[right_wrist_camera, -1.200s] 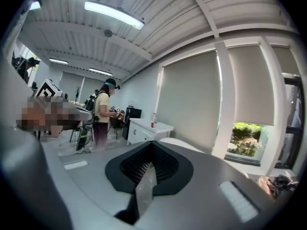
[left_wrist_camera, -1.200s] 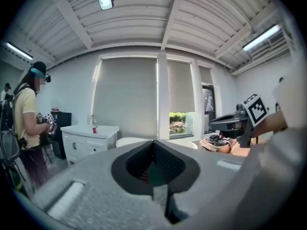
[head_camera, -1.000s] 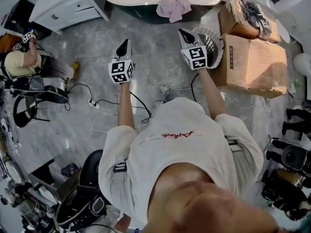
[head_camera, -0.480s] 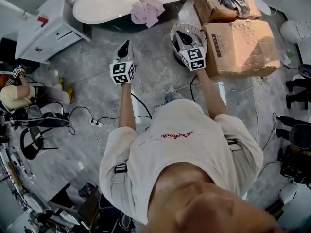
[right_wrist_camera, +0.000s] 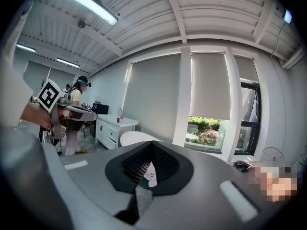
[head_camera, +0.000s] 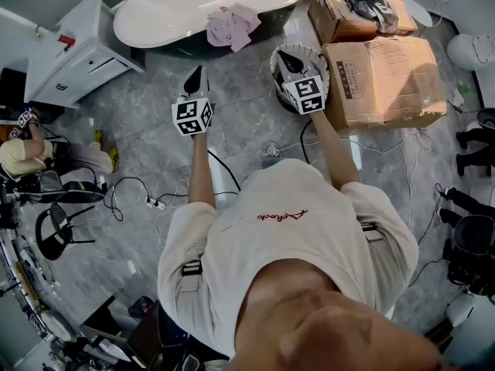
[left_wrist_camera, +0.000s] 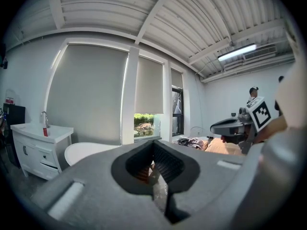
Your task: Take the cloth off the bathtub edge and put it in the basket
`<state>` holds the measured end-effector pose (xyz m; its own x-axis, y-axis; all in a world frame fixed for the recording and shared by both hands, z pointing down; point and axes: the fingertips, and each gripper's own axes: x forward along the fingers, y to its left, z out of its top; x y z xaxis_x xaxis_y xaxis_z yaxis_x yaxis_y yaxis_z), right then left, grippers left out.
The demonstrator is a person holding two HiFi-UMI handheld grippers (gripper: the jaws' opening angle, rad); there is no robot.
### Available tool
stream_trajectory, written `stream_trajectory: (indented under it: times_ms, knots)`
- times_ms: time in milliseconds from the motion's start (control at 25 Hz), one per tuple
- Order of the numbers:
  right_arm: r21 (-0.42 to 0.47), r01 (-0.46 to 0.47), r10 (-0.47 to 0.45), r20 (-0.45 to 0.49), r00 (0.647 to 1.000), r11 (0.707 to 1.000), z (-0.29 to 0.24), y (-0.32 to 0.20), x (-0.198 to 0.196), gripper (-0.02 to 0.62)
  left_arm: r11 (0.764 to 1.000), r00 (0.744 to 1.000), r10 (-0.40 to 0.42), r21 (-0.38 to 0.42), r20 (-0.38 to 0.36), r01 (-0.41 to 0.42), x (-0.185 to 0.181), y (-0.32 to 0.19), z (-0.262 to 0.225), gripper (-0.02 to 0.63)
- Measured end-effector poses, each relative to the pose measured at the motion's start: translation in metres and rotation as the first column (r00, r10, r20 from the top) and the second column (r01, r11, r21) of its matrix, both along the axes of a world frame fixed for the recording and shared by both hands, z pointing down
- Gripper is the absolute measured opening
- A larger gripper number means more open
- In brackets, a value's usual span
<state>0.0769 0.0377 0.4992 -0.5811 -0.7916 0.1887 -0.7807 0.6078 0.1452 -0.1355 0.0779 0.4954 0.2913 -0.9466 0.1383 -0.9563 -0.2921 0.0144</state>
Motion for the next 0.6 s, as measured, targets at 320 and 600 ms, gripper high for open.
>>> stream_trajectory:
  times_ms: [320, 600]
  knots:
    - [-0.001, 0.001, -0.001, 0.015, 1.000, 1.000, 0.000, -0.036, 0.014, 0.008, 0.999, 0.999, 0.036, 0.017, 0.015, -0.037, 0.029, -0.044, -0.011, 0.000]
    - [-0.013, 0.018, -0.018, 0.021, 1.000, 1.000, 0.005, -0.053, 0.009, 0.008, 0.999, 0.999, 0.032, -0.013, 0.011, -0.032, 0.025, -0.058, 0.002, 0.000]
